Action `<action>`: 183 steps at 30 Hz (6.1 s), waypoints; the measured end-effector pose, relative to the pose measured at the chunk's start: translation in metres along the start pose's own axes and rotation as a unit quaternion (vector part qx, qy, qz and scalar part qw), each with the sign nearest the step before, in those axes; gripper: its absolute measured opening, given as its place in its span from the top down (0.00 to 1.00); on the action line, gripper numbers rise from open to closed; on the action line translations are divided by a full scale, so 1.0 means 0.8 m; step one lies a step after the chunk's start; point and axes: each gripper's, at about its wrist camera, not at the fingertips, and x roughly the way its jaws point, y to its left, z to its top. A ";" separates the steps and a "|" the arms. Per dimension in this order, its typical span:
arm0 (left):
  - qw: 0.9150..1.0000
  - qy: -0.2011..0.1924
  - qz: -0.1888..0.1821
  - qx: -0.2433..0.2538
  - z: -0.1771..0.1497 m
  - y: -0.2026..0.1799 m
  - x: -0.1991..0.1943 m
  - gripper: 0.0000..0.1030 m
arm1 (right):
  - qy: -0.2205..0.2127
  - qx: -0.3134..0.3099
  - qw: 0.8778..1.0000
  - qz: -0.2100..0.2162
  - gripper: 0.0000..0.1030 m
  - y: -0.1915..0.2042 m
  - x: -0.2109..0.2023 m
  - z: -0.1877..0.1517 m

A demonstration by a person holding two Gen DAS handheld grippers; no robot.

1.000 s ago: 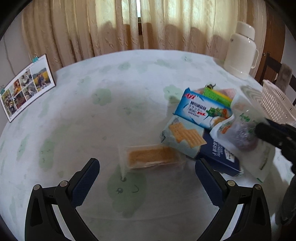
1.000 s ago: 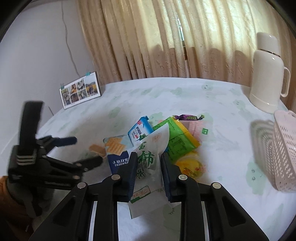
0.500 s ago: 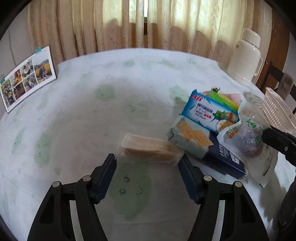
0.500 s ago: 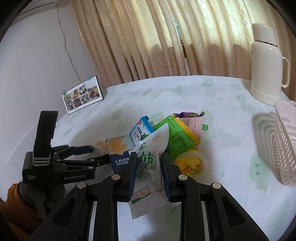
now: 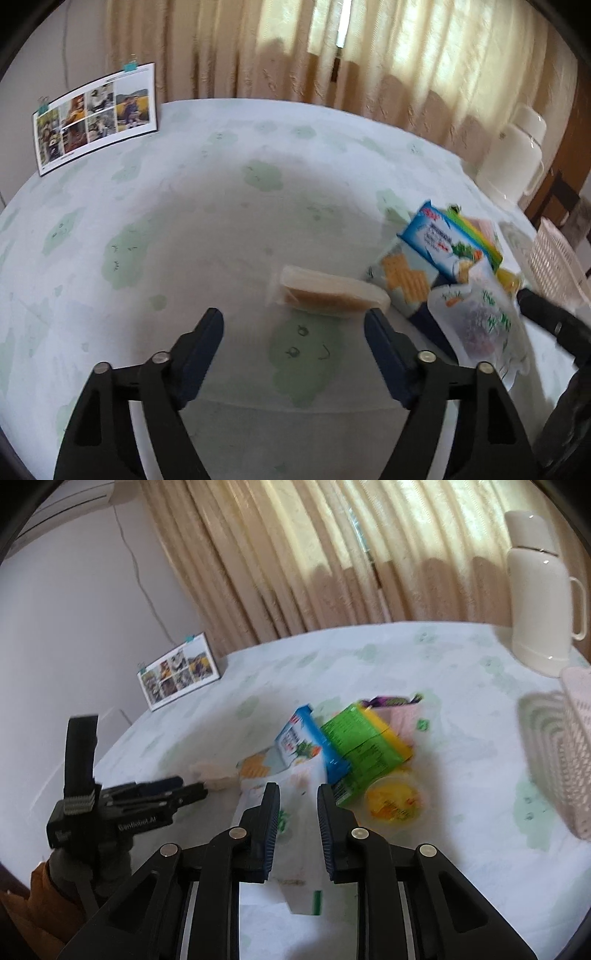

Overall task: Organize snacks
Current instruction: 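Lift the white bag with the right tool while the left tool grasps the orange cake tray, then carry the white bag into the pink basket and open the right tool, then lower the orange cake tray into the pink basket and open the left tool, then move the left tool back to the dark blue soda-cracker box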

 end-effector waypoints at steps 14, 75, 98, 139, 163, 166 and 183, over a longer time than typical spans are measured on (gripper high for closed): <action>0.998 0.007 0.011 0.059 0.008 -0.023 0.006 0.14 | 0.054 -0.098 0.991 -0.075 0.23 0.057 0.038 -0.022; 0.991 -0.042 -0.050 0.120 0.042 -0.152 -0.025 0.35 | -0.196 0.178 0.921 -0.286 0.40 -0.218 -0.191 0.035; 0.945 -0.050 -0.176 0.271 0.055 -0.397 -0.021 0.34 | -0.254 0.221 0.886 -0.319 0.40 -0.224 -0.231 0.012; 0.971 -0.044 -0.139 0.187 0.069 -0.279 -0.023 0.09 | -0.246 0.138 0.900 -0.333 0.39 -0.187 -0.195 0.014; 0.996 0.027 -0.055 0.058 0.034 -0.128 0.022 0.09 | -0.203 0.070 0.931 -0.295 0.36 -0.126 -0.147 0.011; 0.996 0.037 -0.053 0.058 0.029 -0.130 0.028 0.09 | -0.198 0.051 0.939 -0.278 0.35 -0.108 -0.137 0.008; 0.996 0.069 -0.035 0.043 0.019 -0.122 0.052 0.06 | -0.148 -0.015 0.959 -0.240 0.34 -0.064 -0.094 -0.004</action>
